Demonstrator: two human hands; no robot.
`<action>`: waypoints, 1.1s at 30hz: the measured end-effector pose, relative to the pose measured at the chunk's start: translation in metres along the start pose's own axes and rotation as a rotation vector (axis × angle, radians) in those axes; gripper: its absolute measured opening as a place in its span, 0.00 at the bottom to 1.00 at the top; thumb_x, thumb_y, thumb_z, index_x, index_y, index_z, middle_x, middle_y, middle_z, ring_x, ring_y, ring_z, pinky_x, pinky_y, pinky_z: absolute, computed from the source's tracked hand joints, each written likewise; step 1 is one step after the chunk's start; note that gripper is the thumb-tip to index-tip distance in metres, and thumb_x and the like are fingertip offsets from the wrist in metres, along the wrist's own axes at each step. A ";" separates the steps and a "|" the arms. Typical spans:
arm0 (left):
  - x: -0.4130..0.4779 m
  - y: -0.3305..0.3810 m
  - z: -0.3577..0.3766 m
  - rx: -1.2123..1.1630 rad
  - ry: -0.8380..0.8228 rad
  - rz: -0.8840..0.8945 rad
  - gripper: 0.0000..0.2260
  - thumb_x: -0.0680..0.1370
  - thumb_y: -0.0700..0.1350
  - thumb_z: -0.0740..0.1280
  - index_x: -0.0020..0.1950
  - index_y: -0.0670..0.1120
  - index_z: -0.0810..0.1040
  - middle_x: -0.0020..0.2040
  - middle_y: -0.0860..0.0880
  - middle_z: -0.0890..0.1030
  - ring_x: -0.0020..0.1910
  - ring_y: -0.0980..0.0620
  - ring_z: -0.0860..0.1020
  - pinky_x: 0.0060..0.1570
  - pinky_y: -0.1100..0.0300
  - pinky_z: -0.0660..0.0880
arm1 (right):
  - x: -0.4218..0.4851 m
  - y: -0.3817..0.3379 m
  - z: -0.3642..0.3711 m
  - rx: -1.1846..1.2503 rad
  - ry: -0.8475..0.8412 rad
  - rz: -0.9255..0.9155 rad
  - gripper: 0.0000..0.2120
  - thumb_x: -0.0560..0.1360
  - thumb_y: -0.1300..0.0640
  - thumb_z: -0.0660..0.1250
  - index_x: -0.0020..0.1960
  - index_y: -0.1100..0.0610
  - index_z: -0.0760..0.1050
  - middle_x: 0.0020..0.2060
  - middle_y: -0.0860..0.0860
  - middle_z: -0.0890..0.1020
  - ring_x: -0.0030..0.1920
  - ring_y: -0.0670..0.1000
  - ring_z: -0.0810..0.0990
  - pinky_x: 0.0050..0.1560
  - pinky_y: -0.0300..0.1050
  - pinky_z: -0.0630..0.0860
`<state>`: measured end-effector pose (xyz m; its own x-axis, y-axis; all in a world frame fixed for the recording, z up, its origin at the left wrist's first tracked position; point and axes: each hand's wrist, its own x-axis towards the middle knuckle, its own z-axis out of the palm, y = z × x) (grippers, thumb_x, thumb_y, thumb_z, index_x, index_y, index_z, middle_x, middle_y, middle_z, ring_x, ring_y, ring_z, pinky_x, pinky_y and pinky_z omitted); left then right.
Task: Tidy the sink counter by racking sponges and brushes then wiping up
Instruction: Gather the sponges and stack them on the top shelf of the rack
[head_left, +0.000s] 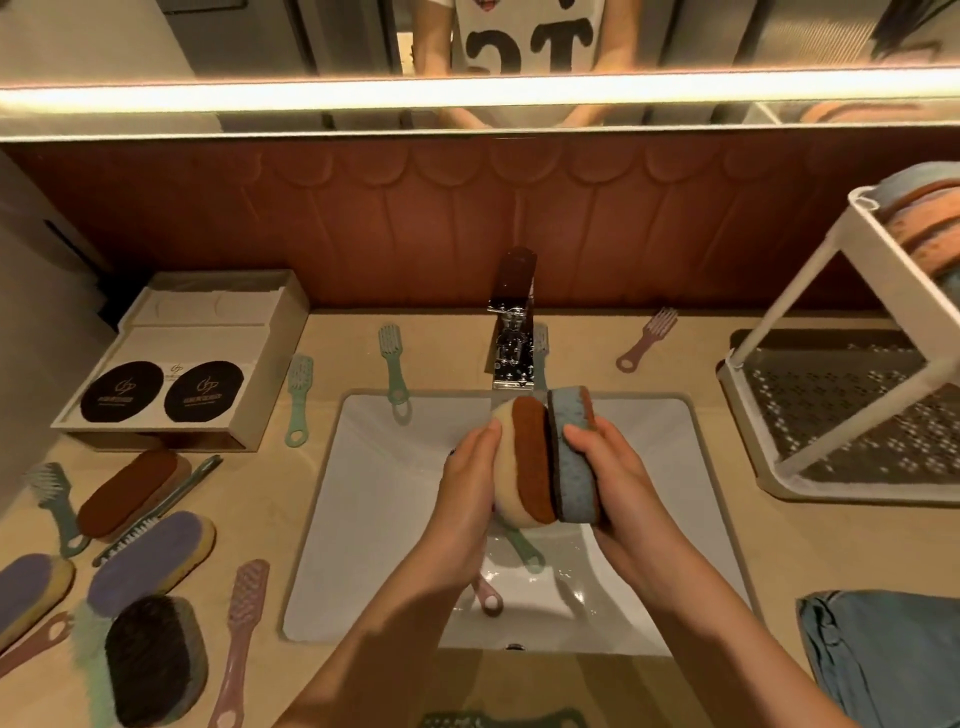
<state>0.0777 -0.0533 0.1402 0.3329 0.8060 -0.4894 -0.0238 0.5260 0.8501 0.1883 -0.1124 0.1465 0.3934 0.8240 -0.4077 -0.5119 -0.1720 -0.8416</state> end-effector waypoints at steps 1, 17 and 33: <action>-0.003 -0.001 0.005 -0.035 -0.034 0.013 0.12 0.80 0.49 0.57 0.59 0.47 0.75 0.57 0.41 0.80 0.56 0.47 0.79 0.58 0.48 0.74 | -0.001 -0.001 -0.004 0.007 0.002 -0.006 0.16 0.75 0.56 0.63 0.63 0.53 0.72 0.54 0.54 0.82 0.53 0.51 0.82 0.47 0.45 0.78; -0.013 -0.016 0.059 -0.181 -0.203 -0.101 0.17 0.76 0.49 0.64 0.64 0.50 0.72 0.57 0.43 0.81 0.56 0.46 0.80 0.57 0.48 0.76 | -0.006 -0.016 -0.042 -0.135 -0.033 -0.081 0.16 0.76 0.55 0.63 0.63 0.54 0.72 0.56 0.55 0.81 0.56 0.53 0.81 0.58 0.53 0.77; -0.008 0.004 0.057 0.202 -0.297 -0.001 0.26 0.67 0.41 0.75 0.61 0.55 0.70 0.57 0.45 0.80 0.54 0.48 0.81 0.53 0.49 0.78 | -0.012 -0.048 -0.074 -0.516 -0.296 -0.058 0.31 0.71 0.31 0.46 0.70 0.42 0.62 0.68 0.41 0.68 0.67 0.35 0.65 0.66 0.34 0.64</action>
<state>0.1285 -0.0732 0.1590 0.5930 0.6759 -0.4376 0.1533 0.4388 0.8854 0.2646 -0.1534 0.1657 0.1418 0.9426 -0.3024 -0.0293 -0.3014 -0.9531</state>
